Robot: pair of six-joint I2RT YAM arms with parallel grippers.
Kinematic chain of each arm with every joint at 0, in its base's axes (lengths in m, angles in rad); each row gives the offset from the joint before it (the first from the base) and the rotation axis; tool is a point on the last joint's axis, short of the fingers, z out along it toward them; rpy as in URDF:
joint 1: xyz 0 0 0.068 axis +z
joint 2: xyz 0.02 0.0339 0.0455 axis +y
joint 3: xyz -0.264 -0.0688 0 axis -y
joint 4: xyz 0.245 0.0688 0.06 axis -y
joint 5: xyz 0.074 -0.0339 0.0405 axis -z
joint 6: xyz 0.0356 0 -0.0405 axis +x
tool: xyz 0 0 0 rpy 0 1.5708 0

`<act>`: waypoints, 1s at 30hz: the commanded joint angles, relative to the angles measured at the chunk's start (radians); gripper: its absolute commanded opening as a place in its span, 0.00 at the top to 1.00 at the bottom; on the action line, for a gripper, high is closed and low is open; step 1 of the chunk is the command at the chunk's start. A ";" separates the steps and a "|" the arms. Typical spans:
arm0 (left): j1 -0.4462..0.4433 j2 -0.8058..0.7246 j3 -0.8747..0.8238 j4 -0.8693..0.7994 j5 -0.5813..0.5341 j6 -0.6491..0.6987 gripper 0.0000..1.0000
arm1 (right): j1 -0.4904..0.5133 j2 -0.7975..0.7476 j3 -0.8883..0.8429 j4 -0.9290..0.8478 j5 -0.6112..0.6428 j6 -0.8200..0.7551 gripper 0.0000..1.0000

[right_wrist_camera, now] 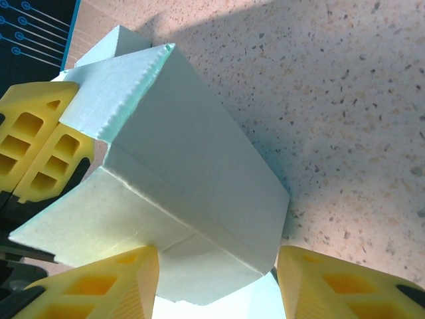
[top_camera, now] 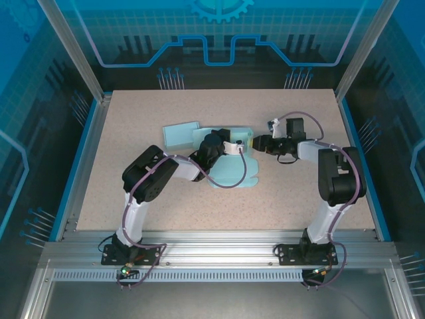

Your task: Fold the paper box

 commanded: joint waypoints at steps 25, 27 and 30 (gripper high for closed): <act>0.000 -0.050 -0.062 -0.062 0.139 -0.116 1.00 | 0.162 0.034 0.051 0.059 0.357 -0.138 0.52; 0.001 -0.041 -0.073 -0.023 0.134 -0.093 1.00 | 0.162 0.033 0.048 0.060 0.372 -0.136 0.52; 0.001 -0.033 -0.093 0.019 0.134 -0.065 1.00 | 0.162 0.035 0.052 0.063 0.378 -0.132 0.52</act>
